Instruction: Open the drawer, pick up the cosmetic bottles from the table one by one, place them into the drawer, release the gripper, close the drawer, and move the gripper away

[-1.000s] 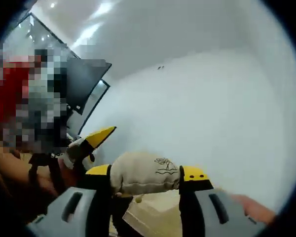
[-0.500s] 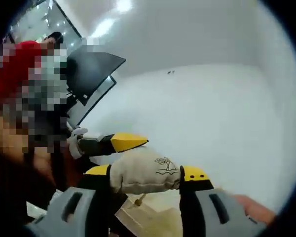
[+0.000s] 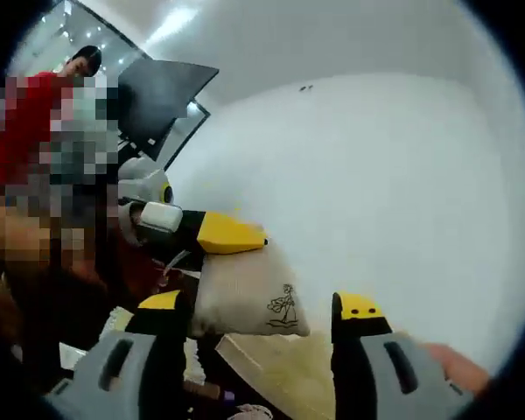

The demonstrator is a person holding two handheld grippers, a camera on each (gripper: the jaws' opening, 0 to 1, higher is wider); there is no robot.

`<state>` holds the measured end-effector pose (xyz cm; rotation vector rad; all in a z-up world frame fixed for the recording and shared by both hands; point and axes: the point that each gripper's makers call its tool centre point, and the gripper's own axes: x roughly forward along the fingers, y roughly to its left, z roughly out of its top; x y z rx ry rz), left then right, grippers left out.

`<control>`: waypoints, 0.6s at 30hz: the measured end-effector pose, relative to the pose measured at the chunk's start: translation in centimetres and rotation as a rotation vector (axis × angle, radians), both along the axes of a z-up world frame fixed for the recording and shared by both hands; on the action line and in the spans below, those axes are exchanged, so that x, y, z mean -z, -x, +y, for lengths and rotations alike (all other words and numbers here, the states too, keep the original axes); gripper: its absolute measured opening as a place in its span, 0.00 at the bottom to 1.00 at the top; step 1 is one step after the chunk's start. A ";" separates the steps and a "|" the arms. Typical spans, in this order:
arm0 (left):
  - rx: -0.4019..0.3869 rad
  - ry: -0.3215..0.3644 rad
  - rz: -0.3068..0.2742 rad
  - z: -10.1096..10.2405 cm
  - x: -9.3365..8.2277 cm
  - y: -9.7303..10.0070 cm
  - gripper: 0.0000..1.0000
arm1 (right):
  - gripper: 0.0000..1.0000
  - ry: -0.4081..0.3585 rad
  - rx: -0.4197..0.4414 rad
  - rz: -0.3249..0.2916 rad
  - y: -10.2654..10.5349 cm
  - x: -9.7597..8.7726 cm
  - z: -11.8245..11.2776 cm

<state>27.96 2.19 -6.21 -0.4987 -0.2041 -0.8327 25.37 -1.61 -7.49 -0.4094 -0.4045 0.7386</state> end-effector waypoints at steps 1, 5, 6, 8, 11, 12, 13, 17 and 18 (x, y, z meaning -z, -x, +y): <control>-0.015 -0.036 -0.012 -0.1 0.1 0.0 0.33 | 0.65 -0.006 -0.003 0.006 0.0 -0.1 0.0; -0.029 -0.109 -0.027 -1.3 0.4 0.7 0.33 | 0.76 0.001 -0.021 0.072 -0.2 1.0 0.8; -0.026 -0.121 -0.033 -1.5 0.4 0.9 0.33 | 0.76 0.006 -0.014 0.081 -0.2 1.3 0.8; -0.025 -0.132 -0.038 -1.9 0.4 1.1 0.33 | 0.76 0.018 -0.004 0.086 -0.2 1.8 1.1; -0.064 -0.209 -0.051 -2.4 1.2 1.4 0.33 | 0.74 0.017 0.011 0.106 -0.8 1.7 1.1; -0.080 -0.231 -0.061 -2.7 1.5 1.8 0.33 | 0.72 0.009 0.013 0.118 -0.8 1.6 1.1; -0.083 -0.244 -0.066 -3.1 1.7 2.1 0.33 | 0.71 -0.002 0.011 0.133 -1.0 1.5 1.2; -0.057 -0.227 -0.065 -3.1 1.7 2.4 0.33 | 0.69 -0.003 -0.003 0.176 -1.1 2.1 2.0; -0.055 -0.219 -0.061 -3.0 1.7 2.4 0.33 | 0.69 0.000 -0.003 0.181 -1.1 2.2 2.1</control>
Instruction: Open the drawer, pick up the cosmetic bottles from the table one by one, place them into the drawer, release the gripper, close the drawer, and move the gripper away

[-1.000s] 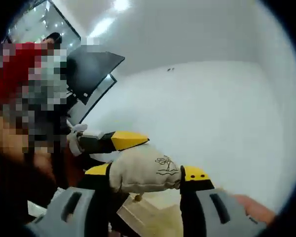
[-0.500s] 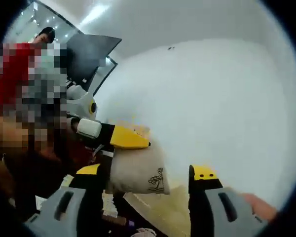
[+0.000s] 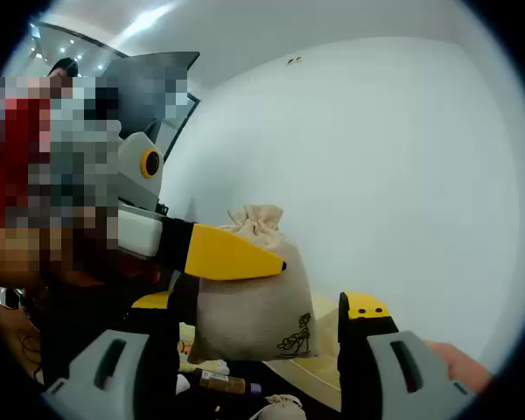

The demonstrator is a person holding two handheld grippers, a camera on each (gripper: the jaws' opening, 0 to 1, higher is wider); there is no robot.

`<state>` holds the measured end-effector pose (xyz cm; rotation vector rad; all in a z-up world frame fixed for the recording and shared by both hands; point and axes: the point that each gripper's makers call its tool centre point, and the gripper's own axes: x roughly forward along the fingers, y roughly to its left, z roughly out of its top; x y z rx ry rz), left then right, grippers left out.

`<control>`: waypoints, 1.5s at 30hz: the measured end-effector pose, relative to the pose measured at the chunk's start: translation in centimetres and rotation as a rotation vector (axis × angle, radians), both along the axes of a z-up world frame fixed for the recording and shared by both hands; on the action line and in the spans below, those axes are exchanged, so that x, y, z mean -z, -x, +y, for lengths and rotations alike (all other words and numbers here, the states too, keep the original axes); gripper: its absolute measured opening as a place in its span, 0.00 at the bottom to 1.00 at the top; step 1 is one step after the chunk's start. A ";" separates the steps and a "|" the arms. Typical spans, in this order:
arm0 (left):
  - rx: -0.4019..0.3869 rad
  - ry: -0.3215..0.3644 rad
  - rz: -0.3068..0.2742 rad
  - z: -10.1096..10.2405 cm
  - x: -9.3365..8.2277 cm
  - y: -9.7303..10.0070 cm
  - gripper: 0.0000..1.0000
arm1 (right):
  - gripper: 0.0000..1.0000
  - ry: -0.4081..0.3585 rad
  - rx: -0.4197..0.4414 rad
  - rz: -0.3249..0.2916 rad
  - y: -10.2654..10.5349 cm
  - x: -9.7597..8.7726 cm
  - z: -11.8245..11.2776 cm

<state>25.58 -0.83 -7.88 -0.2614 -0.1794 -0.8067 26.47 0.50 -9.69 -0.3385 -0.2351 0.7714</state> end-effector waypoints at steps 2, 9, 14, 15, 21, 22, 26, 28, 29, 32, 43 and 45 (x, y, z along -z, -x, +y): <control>-0.002 -0.003 -0.005 -0.6 0.3 0.7 0.33 | 0.68 0.005 -0.002 0.008 0.1 0.4 0.1; -0.028 -0.055 -0.007 -0.9 1.6 0.8 0.33 | 0.57 -0.016 0.002 0.036 -0.9 1.1 0.4; -0.044 -0.100 -0.021 -0.9 2.1 0.7 0.33 | 0.51 -0.020 0.013 0.068 -1.5 1.9 0.6; -0.044 -0.099 -0.026 -0.7 1.9 0.4 0.33 | 0.50 -0.027 0.012 0.067 -1.5 1.9 0.6; -0.021 -0.065 -0.042 1.0 0.3 -1.2 0.36 | 0.48 -0.072 0.003 0.065 -0.8 1.5 0.5; -0.027 -0.066 -0.061 1.1 0.0 -1.2 0.37 | 0.47 -0.081 0.002 0.068 -0.7 1.4 0.5; -0.067 -0.076 -0.110 1.7 -0.9 -1.3 0.42 | 0.47 -0.089 0.023 0.065 -1.1 1.6 -0.1; -0.089 -0.062 -0.127 2.3 -1.4 -1.4 0.48 | 0.47 -0.089 0.059 0.043 -1.8 1.5 -1.0; -0.096 -0.059 -0.135 2.5 -1.7 -1.4 0.48 | 0.47 -0.092 0.089 0.005 -2.2 1.2 -1.6; -0.087 -0.016 -0.154 2.9 -2.8 -0.6 0.48 | 0.47 -0.101 0.167 -0.085 -3.5 0.9 -3.3; 0.133 -0.002 -0.140 -1.3 -5.1 2.9 0.90 | 0.47 -0.126 0.284 -0.167 -7.1 -0.8 -6.2; 0.101 -0.014 -0.148 -0.9 -5.2 2.4 0.90 | 0.47 -0.136 0.289 -0.159 -7.4 -0.7 -6.6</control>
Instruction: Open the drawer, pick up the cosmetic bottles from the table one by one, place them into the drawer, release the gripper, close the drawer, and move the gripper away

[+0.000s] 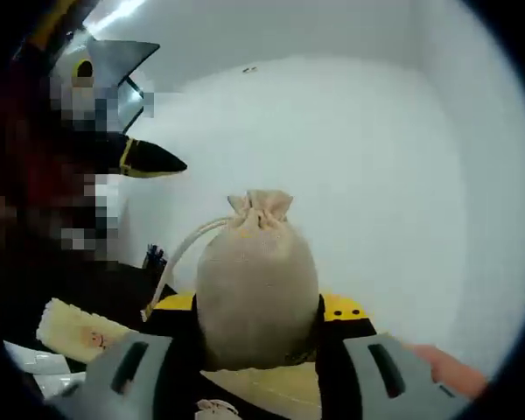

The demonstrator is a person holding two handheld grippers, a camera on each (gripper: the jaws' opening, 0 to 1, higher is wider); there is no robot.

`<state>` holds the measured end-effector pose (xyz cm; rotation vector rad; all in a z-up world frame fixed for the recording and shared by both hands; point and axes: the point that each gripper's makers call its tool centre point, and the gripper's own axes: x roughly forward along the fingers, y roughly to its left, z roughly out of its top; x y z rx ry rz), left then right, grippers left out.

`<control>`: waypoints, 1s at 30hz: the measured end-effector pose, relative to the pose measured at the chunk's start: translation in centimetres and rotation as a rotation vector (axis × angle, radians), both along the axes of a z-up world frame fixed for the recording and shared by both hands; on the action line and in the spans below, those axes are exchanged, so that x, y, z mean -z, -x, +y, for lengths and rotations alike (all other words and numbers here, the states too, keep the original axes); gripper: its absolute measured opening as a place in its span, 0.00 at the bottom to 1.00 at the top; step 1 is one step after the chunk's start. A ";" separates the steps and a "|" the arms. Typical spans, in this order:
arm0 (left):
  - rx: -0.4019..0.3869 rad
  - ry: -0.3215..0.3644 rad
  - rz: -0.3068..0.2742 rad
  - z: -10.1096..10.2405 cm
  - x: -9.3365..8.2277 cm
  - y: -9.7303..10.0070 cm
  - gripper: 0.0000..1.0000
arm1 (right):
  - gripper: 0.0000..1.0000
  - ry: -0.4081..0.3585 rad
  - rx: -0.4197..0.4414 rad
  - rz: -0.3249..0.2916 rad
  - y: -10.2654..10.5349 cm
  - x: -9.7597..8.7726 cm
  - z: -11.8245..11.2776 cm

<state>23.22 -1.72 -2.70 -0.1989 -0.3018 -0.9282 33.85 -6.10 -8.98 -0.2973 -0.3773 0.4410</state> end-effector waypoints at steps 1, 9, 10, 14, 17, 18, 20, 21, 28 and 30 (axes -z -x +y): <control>-0.015 0.002 -0.007 0.3 -0.1 -0.2 0.89 | 0.47 0.001 0.006 0.003 0.0 0.1 0.0; -0.194 0.021 -0.021 5.4 1.0 -3.0 0.96 | 0.47 -0.026 0.034 0.024 -1.7 0.0 -1.8; -0.208 0.016 -0.018 6.1 1.2 -3.4 0.96 | 0.47 -0.031 0.040 0.028 -2.1 -0.1 -2.1; -0.265 -0.023 0.020 8.4 3.5 -5.0 0.96 | 0.47 -0.051 0.058 0.039 -3.9 -0.8 -3.1; -0.282 -0.036 0.032 9.3 5.1 -5.5 0.96 | 0.47 -0.057 0.076 0.041 -5.4 -1.3 -3.9; -0.285 -0.041 0.044 9.7 5.7 -5.7 0.96 | 0.47 -0.058 0.079 0.047 -6.0 -1.5 -4.1; -0.273 -0.052 0.062 10.2 6.9 -6.0 0.96 | 0.47 -0.067 0.092 0.068 -7.4 -1.6 -4.8; -0.265 -0.062 0.075 10.4 7.6 -6.2 0.95 | 0.47 -0.070 0.099 0.074 -7.9 -1.6 -5.1; -0.237 -0.179 0.107 10.9 11.7 -6.8 0.96 | 0.47 -0.086 0.139 0.107 -10.4 -1.1 -7.0; -0.222 -0.197 0.115 11.0 12.5 -6.9 0.96 | 0.47 -0.083 0.152 0.119 -11.9 -1.1 -7.6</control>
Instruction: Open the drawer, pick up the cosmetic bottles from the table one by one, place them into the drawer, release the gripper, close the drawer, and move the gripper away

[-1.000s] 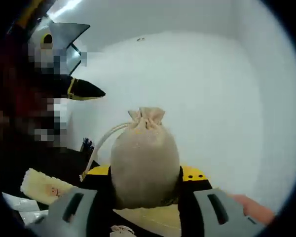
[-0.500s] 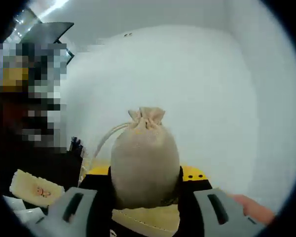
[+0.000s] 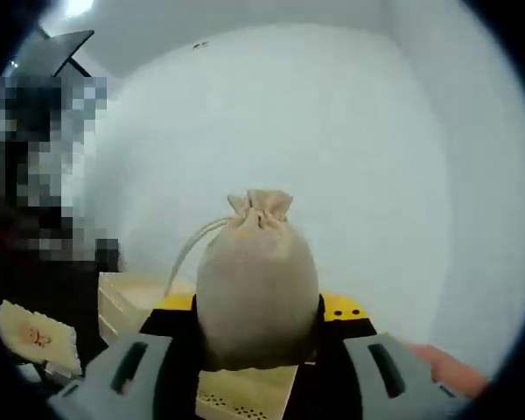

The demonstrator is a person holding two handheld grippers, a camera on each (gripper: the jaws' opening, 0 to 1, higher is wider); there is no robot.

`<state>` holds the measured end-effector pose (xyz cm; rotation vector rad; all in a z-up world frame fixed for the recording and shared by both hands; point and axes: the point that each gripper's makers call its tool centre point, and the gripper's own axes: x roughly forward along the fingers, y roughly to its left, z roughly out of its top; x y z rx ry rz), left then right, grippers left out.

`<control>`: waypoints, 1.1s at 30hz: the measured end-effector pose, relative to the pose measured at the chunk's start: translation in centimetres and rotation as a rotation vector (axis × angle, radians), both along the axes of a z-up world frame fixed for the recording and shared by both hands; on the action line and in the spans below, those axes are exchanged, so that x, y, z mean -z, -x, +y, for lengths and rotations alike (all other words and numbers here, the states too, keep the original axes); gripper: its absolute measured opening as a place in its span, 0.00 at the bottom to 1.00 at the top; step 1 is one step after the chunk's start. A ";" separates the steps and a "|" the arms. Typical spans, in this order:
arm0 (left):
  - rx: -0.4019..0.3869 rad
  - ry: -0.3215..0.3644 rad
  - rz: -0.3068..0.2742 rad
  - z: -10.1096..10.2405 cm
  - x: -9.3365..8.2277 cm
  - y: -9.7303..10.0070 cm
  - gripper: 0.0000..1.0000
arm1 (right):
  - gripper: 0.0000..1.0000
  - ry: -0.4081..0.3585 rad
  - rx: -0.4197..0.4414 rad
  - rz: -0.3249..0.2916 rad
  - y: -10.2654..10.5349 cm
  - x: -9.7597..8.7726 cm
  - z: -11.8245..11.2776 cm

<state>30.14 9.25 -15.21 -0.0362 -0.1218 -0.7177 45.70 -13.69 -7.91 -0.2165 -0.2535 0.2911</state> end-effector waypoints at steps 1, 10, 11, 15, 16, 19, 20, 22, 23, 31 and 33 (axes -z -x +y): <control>0.004 -0.007 0.006 0.3 0.3 -0.4 0.96 | 0.47 -0.003 0.005 0.006 -0.9 -0.1 -0.4; 0.010 -0.011 0.041 2.0 3.0 -2.2 0.96 | 0.47 -0.057 0.036 0.063 -4.7 0.2 -1.4; 0.009 -0.011 0.042 2.1 3.2 -2.4 0.96 | 0.47 -0.072 0.034 0.072 -6.1 0.2 -1.3; 0.003 -0.003 0.047 3.0 3.7 -3.1 0.96 | 0.47 -0.108 0.028 0.083 -8.2 0.3 -1.2; 0.002 0.001 0.043 3.2 3.8 -3.3 0.95 | 0.47 -0.123 0.027 0.084 -8.4 0.3 -1.0; 0.009 0.026 0.050 3.6 4.6 -3.6 0.95 | 0.47 -0.193 0.003 0.094 -11.4 0.7 -0.2; 0.024 0.048 0.061 3.5 5.0 -3.5 0.95 | 0.47 -0.190 0.006 0.095 -12.1 1.0 -0.1; 0.030 0.047 0.075 3.5 6.1 -3.7 0.95 | 0.47 -0.182 0.016 0.094 -12.7 2.1 0.4; 0.029 0.033 0.077 3.4 6.4 -3.8 0.95 | 0.47 -0.177 0.019 0.093 -13.0 2.6 0.7; 0.050 0.045 0.057 3.5 5.9 -3.9 0.93 | 0.47 -0.101 0.037 0.087 -17.4 4.3 1.9; 0.050 0.058 0.053 3.8 5.6 -4.0 0.92 | 0.47 -0.103 0.045 0.091 -19.8 3.7 1.6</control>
